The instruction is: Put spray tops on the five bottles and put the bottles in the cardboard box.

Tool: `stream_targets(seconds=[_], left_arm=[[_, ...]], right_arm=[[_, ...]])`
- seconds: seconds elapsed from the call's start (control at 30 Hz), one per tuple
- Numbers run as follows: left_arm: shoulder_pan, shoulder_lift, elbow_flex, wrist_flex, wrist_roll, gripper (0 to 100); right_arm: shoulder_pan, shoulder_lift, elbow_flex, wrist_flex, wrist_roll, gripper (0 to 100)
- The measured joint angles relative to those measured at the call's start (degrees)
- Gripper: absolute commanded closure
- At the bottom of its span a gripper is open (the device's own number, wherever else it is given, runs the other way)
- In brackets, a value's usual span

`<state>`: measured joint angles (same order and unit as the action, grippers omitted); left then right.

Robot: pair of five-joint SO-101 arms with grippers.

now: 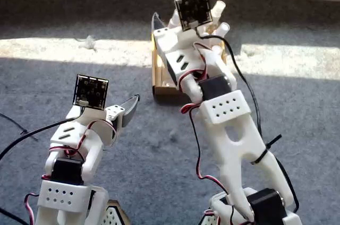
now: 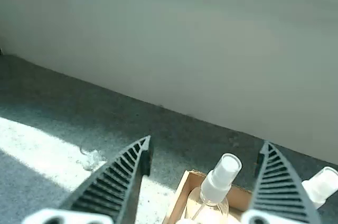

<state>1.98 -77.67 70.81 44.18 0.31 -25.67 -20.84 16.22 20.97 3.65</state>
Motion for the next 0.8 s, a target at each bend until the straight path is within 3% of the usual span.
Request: stream_targets(seconds=[0.13, 0.27, 0.57, 0.73, 0.8], left_arm=[[-0.26, 0.0, 0.0, 0.0, 0.0, 72], [-0.7, 0.0, 0.0, 0.0, 0.0, 72], [-6.42, -14.86, 6.77, 2.02, 0.0, 72], [-7.65, -25.58, 16.88, 3.96, -0.09, 72], [-8.35, -25.67, 19.69, 3.96, -0.09, 72]], right_arm=[[0.0, -7.3, -4.84, 13.01, 0.0, 97.8], [1.23, -18.29, -0.09, 22.07, 0.0, 98.5], [12.48, -56.53, 46.24, 19.16, 0.35, 98.6], [16.26, -79.03, 72.97, 18.73, 6.33, 98.6], [18.02, -81.58, 78.86, 18.55, 8.0, 98.6]])
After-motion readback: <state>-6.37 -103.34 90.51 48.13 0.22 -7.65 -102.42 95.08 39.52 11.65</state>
